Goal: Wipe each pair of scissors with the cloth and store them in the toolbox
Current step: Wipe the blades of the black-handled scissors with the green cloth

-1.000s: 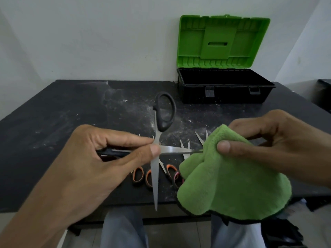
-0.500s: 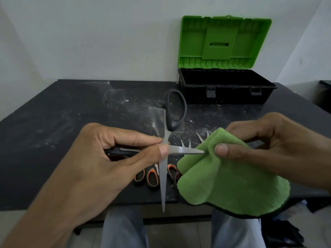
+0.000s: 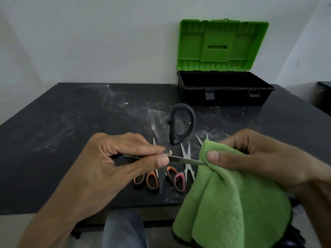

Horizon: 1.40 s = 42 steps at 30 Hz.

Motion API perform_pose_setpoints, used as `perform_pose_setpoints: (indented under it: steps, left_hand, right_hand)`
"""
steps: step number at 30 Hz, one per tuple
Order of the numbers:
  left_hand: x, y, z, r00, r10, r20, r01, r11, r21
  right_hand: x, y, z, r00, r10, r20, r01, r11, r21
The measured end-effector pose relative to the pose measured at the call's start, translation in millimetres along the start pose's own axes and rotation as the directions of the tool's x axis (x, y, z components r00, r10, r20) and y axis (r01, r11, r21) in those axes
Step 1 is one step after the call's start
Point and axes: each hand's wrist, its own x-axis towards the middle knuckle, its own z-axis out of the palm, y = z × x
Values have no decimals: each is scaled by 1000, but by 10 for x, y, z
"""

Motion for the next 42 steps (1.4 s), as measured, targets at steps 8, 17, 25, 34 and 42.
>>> perform_pose_setpoints:
  steps: [8,17,25,34,42]
  left_hand:
    - [32,-53,14,999,-11,31,11,1000,9]
    - [54,-63,287,833,-329,-445,367,930,1]
    - [11,-34,379,776,-629,49,549,636,-542]
    - [-24,69,342,821,-564,-84,449,730,-516]
    - [-64,156,280,880,-384,-280,273,890,-364]
  right_hand:
    - [94,162,22,997,61,-48,-50,975,217]
    - [60,164,122,951,-99,-292,118,992,48]
    - [-25,128,161,893,-296,-338,220,944,-245]
    - [-55,192,83,887,-365,-284,282,914,-292]
    - [-144,282,-87,815,-460,-353,374,882,-287]
